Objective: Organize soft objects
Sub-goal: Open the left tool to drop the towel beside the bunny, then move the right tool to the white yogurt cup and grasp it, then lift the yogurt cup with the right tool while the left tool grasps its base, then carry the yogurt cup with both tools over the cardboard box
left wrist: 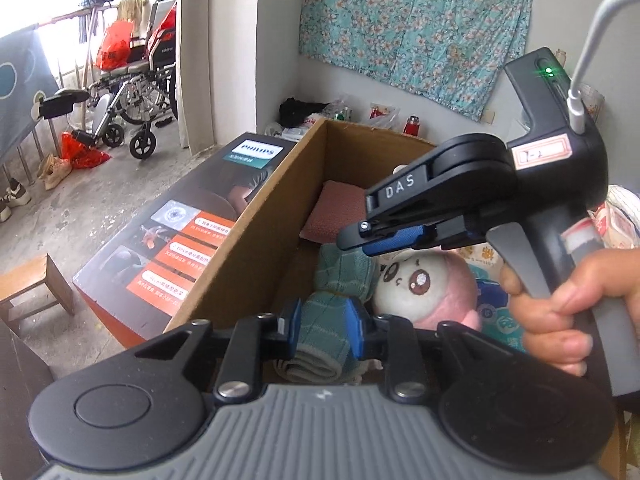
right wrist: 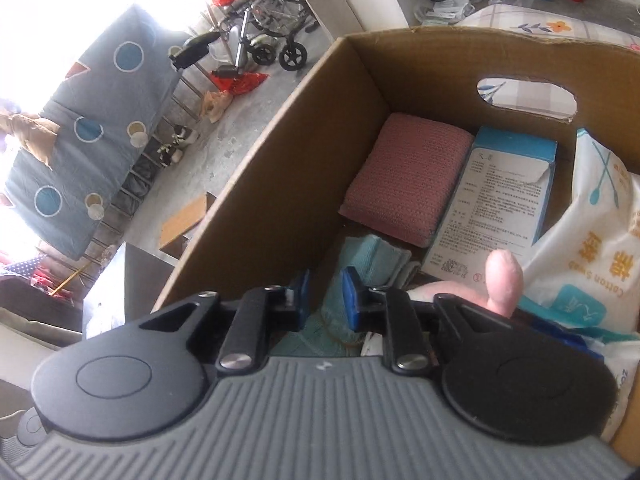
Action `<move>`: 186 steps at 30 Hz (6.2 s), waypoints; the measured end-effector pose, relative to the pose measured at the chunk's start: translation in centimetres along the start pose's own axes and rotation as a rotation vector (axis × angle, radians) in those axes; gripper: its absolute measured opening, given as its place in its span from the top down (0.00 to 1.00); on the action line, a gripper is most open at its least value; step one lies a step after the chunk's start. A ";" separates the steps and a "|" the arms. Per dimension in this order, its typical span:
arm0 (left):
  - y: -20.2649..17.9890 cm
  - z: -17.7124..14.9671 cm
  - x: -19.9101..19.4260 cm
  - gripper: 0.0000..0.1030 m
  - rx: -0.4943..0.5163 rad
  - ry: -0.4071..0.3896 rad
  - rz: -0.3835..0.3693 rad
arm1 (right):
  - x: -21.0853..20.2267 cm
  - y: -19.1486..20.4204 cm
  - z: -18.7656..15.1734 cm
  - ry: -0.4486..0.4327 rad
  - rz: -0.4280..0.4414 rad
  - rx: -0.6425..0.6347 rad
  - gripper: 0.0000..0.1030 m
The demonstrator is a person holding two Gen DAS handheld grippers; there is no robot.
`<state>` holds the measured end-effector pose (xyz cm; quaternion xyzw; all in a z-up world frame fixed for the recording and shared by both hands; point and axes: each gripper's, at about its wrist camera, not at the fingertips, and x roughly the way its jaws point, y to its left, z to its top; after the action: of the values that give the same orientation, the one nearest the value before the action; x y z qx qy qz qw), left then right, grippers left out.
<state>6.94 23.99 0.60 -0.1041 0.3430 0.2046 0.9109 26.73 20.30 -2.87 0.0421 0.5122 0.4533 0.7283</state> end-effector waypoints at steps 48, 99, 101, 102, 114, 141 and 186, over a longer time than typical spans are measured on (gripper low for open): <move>-27.8 -17.7 -3.9 0.26 0.530 0.112 -0.507 | -32.7 -25.7 -36.2 -0.424 -0.176 0.604 0.50; -28.2 -18.0 -0.4 0.36 0.499 0.197 -0.538 | -23.5 -30.1 -18.0 -0.405 -0.621 0.233 0.40; -28.2 -18.1 -0.3 0.36 0.501 0.200 -0.537 | -24.5 -30.3 -17.3 -0.425 -0.615 0.247 0.40; -28.0 -18.1 -0.4 0.36 0.502 0.201 -0.536 | -24.9 -30.6 -16.8 -0.431 -0.608 0.263 0.40; -27.6 -18.3 -1.5 0.36 0.486 0.137 -0.523 | -32.9 -29.1 -17.2 -0.530 -0.461 0.379 0.40; -29.4 -22.0 -6.4 0.32 0.639 -0.002 -0.650 | -31.5 -24.6 -31.5 -0.142 -0.280 0.530 0.39; -20.2 -8.2 -11.0 0.53 0.374 -0.344 -0.377 | -30.9 -11.8 -19.4 -0.338 0.060 0.319 0.65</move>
<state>3.61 -0.09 2.84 0.0395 0.1900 -0.0197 0.9808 16.82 -16.23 3.65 0.2473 0.4464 0.3746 0.7741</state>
